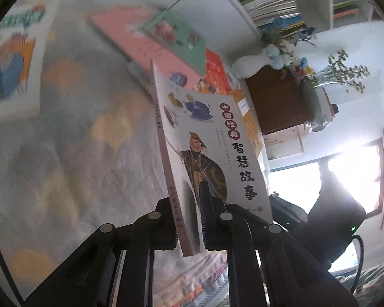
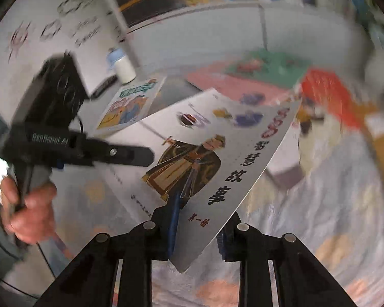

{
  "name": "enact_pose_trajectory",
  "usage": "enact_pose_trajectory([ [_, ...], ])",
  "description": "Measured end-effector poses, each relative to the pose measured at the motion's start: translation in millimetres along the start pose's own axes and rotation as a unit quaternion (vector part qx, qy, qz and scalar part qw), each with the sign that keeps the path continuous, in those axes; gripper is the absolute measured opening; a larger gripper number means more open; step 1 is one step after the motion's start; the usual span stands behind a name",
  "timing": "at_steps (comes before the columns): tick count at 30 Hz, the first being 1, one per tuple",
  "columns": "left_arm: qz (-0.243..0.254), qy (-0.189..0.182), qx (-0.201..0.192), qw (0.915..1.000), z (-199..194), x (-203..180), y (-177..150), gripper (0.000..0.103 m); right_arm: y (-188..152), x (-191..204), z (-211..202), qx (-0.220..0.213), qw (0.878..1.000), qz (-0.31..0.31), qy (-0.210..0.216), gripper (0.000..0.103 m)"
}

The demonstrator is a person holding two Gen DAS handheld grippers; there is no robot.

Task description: Organize books

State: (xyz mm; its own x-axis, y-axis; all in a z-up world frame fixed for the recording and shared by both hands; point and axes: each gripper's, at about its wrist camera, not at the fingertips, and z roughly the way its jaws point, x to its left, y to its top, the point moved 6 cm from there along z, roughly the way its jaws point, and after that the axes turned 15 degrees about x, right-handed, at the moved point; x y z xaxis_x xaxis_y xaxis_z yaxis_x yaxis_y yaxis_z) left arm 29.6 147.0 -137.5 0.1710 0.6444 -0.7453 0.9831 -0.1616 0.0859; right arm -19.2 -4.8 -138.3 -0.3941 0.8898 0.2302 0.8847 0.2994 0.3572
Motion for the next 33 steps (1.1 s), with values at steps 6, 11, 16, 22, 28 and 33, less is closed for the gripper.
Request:
enact_pose_trajectory([
  [6, 0.017, -0.014, -0.065, 0.9977, -56, -6, 4, 0.01, 30, 21, -31, -0.04, 0.999, -0.024, 0.008, 0.024],
  [11, 0.007, 0.016, -0.13, 0.9913, -109, 9, 14, 0.01, 83, 65, -28, -0.067, 0.994, -0.084, 0.004, 0.024],
  [16, -0.014, 0.064, -0.175, 0.9824, -152, 41, 21, 0.01, 136, 109, -12, -0.077, 0.988, -0.131, 0.023, 0.026],
  [22, -0.082, 0.101, -0.195, 0.972, -166, 108, 33, 0.011, 184, 143, 43, -0.039, 0.983, -0.171, 0.044, 0.026],
  [28, -0.138, 0.087, -0.197, 0.9666, -161, 164, 35, 0.011, 210, 167, 101, -0.002, 0.98, -0.192, 0.044, 0.026],
  [33, -0.158, 0.066, -0.188, 0.9671, -151, 190, 35, 0.012, 216, 169, 133, 0.019, 0.981, -0.187, 0.041, 0.026],
])
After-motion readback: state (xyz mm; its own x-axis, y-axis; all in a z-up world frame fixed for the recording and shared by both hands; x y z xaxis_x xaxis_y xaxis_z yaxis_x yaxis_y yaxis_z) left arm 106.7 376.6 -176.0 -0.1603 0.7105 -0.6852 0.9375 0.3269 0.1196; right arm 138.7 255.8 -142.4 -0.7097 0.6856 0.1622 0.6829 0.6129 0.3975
